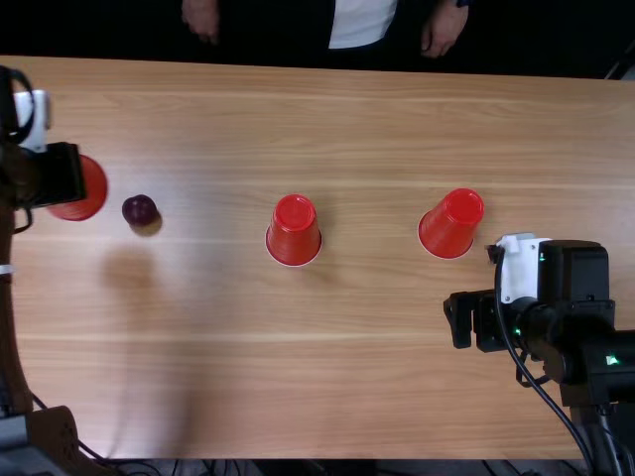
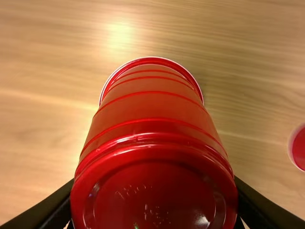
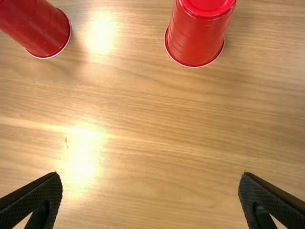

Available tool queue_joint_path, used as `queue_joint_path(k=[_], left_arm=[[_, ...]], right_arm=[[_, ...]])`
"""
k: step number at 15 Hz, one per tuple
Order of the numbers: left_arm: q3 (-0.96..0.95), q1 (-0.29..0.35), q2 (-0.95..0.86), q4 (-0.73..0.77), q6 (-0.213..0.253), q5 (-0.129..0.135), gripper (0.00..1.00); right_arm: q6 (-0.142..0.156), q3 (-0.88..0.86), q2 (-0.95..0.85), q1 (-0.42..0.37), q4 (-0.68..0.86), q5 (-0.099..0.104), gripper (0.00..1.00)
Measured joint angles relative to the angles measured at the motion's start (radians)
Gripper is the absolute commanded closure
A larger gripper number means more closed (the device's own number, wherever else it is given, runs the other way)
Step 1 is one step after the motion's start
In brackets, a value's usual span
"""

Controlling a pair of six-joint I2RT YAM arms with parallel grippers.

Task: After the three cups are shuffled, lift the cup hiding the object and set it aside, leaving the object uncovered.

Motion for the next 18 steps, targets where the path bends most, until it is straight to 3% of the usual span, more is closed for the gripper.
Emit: queue_joint_path(k=[5, 8, 10, 13, 14, 15, 16, 18], left_arm=[[-0.179, 0.068, -0.019, 0.014, 0.001, -0.044, 0.85], [-0.258, 0.112, -0.019, 0.023, 0.000, -0.051, 0.84], [-0.317, 0.127, -0.011, 0.076, 0.000, -0.053, 0.76], [-0.353, 0.147, 0.031, 0.127, 0.001, -0.055, 0.47], [-0.360, 0.158, 0.043, 0.128, 0.000, -0.054, 0.32], [-0.371, 0.164, 0.054, 0.127, 0.001, -0.053, 0.10], [-0.378, 0.170, 0.061, 0.127, 0.000, -0.050, 0.00], [-0.380, 0.177, 0.063, 0.125, 0.000, -0.050, 0.00]], right_arm=[[0.000, 0.000, 0.000, 0.000, -0.003, 0.000, 0.00], [0.000, 0.000, 0.000, 0.000, -0.019, 0.000, 0.00], [0.001, 0.000, 0.000, 0.000, -0.029, 0.000, 0.00], [0.000, 0.000, 0.000, 0.000, -0.034, 0.000, 0.00], [0.000, 0.000, 0.000, 0.000, -0.034, 0.000, 0.00], [0.000, 0.000, 0.000, 0.000, -0.034, 0.000, 0.00], [0.000, 0.000, 0.000, 0.000, -0.034, 0.000, 0.00], [0.000, 0.000, 0.000, 0.000, -0.035, 0.001, 0.00]])
